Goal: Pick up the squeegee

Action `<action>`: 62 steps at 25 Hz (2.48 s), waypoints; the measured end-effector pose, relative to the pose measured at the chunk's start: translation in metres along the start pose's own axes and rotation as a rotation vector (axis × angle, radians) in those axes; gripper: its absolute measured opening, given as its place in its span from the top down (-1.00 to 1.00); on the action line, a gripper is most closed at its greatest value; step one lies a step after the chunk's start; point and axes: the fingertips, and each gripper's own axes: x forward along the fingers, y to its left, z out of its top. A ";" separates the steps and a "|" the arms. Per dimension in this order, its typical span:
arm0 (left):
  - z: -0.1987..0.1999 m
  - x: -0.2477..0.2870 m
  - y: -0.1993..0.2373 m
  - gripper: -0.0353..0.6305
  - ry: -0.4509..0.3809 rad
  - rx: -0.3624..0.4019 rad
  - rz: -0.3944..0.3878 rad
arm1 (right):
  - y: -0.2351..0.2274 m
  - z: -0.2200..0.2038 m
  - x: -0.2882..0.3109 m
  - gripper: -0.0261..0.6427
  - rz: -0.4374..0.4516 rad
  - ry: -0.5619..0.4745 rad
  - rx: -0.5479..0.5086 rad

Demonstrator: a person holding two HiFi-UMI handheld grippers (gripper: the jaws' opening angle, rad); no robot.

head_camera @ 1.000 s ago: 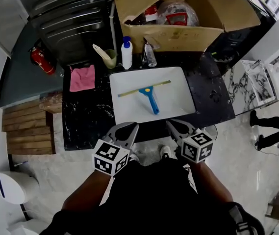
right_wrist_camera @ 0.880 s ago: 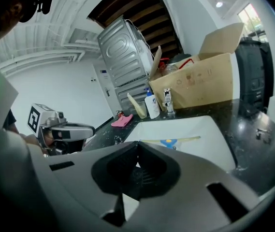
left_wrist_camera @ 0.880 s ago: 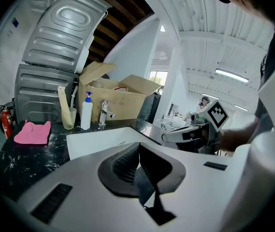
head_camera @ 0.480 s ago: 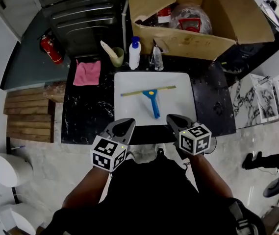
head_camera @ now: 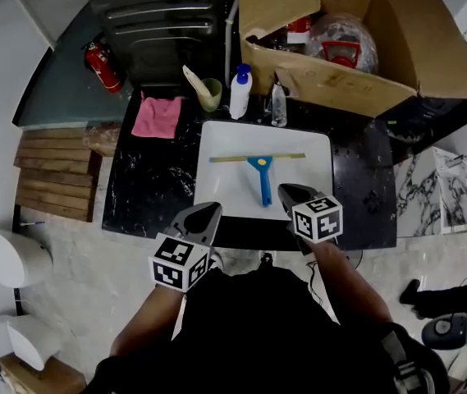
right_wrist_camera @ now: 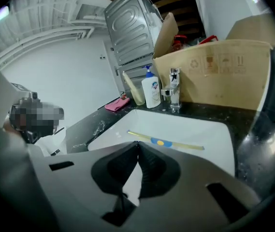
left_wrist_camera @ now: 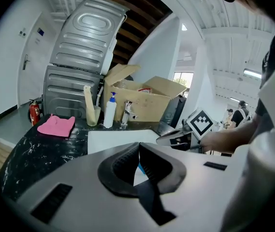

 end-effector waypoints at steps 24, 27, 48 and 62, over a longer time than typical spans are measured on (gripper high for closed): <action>-0.005 -0.041 0.031 0.84 -0.029 -0.086 0.213 | -0.058 -0.047 0.126 0.52 -0.018 0.278 0.065; -0.007 -0.046 0.031 0.84 -0.032 -0.092 0.228 | -0.064 -0.051 0.134 0.39 -0.040 0.295 0.108; -0.011 -0.077 0.053 0.84 -0.049 -0.122 0.339 | -0.071 -0.078 0.176 0.39 -0.070 0.375 0.189; -0.009 -0.075 0.063 0.84 -0.063 -0.121 0.310 | -0.073 -0.084 0.183 0.51 -0.055 0.382 0.301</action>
